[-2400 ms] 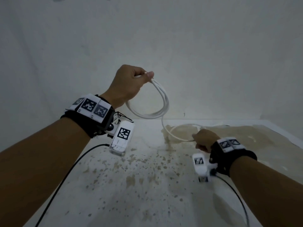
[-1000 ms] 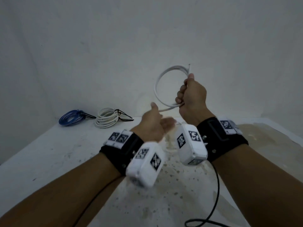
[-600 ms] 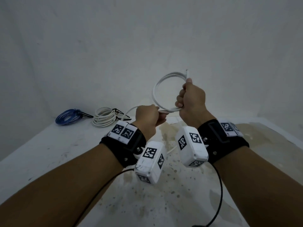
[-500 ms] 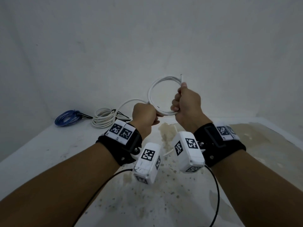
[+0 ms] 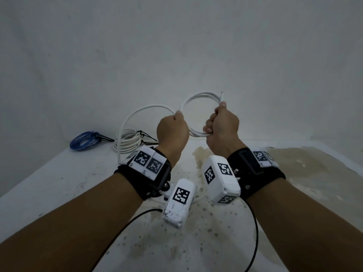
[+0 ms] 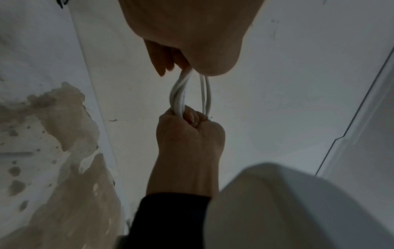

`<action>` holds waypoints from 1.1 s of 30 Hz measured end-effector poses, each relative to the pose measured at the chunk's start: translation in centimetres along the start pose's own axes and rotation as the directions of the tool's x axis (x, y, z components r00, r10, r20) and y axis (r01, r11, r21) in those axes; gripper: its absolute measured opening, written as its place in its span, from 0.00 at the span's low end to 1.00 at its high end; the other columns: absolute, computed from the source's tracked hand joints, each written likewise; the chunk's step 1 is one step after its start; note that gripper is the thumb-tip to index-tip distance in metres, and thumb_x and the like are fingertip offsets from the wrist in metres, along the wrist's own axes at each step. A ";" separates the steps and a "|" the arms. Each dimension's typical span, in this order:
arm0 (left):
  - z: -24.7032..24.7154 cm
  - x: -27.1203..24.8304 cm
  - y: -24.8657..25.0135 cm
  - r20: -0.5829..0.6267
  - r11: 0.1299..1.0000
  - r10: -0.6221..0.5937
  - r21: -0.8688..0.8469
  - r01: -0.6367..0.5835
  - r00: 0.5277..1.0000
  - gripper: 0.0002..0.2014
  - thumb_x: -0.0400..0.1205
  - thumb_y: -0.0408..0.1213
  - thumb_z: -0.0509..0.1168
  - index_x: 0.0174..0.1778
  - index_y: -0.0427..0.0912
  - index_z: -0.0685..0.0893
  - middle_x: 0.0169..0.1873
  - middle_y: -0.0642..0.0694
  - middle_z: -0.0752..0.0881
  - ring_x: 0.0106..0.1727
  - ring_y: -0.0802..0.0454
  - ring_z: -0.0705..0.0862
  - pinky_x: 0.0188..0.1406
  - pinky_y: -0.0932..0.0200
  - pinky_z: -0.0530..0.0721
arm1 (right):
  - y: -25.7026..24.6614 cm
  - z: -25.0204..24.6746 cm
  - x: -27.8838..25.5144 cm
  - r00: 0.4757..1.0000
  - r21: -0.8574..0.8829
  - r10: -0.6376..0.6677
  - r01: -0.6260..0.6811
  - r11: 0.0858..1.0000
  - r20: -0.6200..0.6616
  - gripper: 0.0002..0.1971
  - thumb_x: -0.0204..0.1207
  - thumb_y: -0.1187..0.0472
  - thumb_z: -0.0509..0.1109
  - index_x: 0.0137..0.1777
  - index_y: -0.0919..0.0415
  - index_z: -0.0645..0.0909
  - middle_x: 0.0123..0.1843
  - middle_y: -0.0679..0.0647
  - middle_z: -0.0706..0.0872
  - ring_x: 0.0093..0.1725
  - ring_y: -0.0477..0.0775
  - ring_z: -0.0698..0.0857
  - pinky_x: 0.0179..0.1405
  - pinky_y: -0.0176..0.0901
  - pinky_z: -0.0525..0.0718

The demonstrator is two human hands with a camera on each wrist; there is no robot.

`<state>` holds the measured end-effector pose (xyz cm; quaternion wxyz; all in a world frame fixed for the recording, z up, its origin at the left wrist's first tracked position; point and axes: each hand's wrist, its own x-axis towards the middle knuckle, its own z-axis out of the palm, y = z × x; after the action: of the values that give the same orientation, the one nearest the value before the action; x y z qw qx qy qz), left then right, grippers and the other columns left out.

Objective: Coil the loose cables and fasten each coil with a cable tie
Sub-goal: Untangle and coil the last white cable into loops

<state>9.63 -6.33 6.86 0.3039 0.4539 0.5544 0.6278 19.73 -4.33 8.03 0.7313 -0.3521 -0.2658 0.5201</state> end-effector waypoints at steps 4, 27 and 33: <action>0.6 0.5 0.1 0.017 0.974 -0.101 -0.201 0.103 0.995 0.21 0.91 0.46 0.47 0.49 0.34 0.78 0.38 0.40 0.86 0.39 0.42 0.91 0.48 0.42 0.91 | 0.9 0.0 -0.5 0.999 -0.073 -0.008 0.011 0.997 0.032 0.17 0.89 0.52 0.57 0.40 0.59 0.72 0.20 0.48 0.66 0.17 0.46 0.62 0.18 0.38 0.63; -3.9 4.6 2.7 0.380 0.946 0.013 0.294 -0.134 0.925 0.21 0.91 0.48 0.48 0.56 0.34 0.79 0.40 0.39 0.85 0.25 0.51 0.75 0.21 0.61 0.78 | 1.9 -2.5 -0.9 0.797 -0.228 0.244 -0.137 0.964 0.553 0.17 0.89 0.54 0.57 0.37 0.57 0.71 0.23 0.47 0.59 0.19 0.45 0.55 0.18 0.37 0.55; -3.9 4.7 2.3 0.304 0.959 0.090 0.231 -0.166 0.948 0.16 0.91 0.35 0.49 0.74 0.37 0.64 0.43 0.40 0.82 0.28 0.52 0.74 0.21 0.60 0.75 | 1.9 -2.1 -0.9 0.822 -0.222 0.211 -0.106 0.969 0.530 0.17 0.89 0.54 0.58 0.37 0.57 0.71 0.23 0.47 0.59 0.19 0.45 0.55 0.17 0.37 0.55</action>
<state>4.52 -4.24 10.33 0.2797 0.6117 0.5486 0.4966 19.91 -5.28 5.19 0.5430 -0.2743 -0.4806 0.6316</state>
